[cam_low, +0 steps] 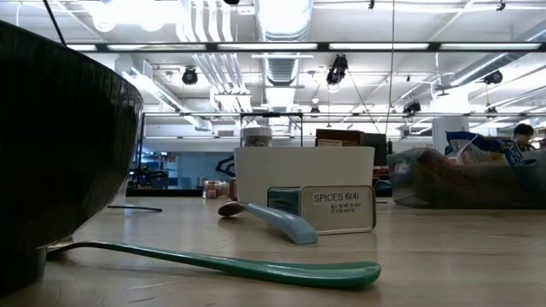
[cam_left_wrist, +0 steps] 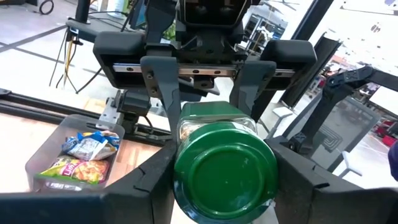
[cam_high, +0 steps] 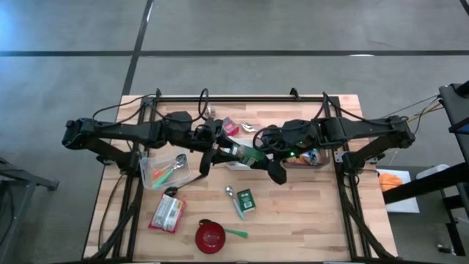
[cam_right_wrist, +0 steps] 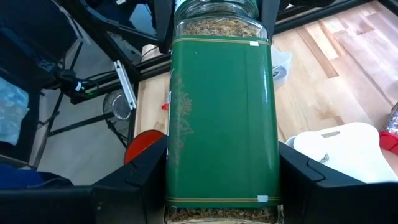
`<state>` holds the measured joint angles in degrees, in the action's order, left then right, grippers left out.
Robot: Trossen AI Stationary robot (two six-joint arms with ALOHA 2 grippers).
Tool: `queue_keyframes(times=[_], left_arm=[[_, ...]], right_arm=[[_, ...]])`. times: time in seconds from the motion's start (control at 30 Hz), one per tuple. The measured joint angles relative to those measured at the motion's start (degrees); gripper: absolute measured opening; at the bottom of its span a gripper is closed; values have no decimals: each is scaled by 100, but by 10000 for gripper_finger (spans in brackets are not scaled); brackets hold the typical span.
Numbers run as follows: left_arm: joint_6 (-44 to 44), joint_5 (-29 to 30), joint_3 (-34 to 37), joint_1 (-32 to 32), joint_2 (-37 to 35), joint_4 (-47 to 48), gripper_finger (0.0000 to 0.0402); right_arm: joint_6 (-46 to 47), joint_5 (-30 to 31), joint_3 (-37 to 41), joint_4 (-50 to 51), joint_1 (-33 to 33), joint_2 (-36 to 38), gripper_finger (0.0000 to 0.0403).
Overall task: Pick & Place Food Item
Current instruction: Put the green seasoning bottle into the white bin
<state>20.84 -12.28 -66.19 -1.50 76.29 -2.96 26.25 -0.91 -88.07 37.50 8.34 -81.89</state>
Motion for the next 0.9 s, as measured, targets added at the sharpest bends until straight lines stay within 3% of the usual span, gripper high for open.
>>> queue_keyframes(times=[0.27, 0.57, 0.9], left_arm=[[20, -30, 0, -1, -7, -4, 191], [439, -106, 0, 82, -4, 13, 191], [810, -55, 0, 264, -7, 285, 191]], right_arm=[[-36, -35, 2, -51, -4, 0, 193], [-50, -37, 2, -100, -16, -9, 327], [279, 216, -25, 284, -9, 30, 343]])
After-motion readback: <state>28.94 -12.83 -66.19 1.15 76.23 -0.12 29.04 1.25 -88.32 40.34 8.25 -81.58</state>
